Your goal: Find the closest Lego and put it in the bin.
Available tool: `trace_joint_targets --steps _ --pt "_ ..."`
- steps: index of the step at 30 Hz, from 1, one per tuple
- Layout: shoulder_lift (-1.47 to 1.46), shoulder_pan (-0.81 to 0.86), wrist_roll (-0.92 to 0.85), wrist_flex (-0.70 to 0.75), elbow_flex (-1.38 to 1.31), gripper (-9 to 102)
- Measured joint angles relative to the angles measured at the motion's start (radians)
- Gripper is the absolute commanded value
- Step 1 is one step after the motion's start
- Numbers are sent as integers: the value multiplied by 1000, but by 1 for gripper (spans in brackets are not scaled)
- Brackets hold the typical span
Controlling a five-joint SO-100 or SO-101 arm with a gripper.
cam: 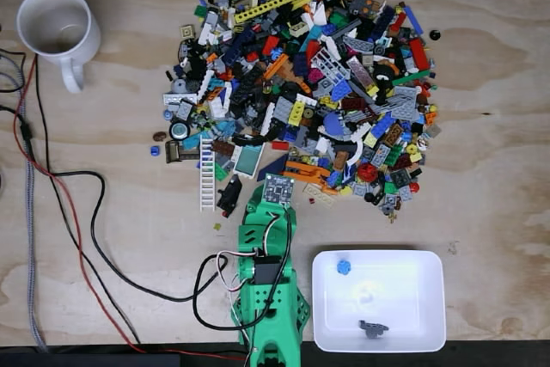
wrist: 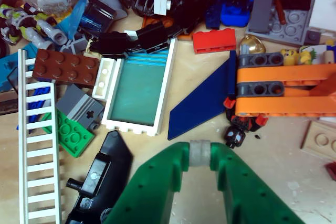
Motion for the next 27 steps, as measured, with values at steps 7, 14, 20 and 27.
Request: trace_joint_targets --steps 7,14,20,27 --pt "0 0 -14 -18 18 0" --pt "0 0 -17 -18 18 0" --pt "0 0 -17 -18 18 0" --pt "-199 -43 48 100 -61 8"
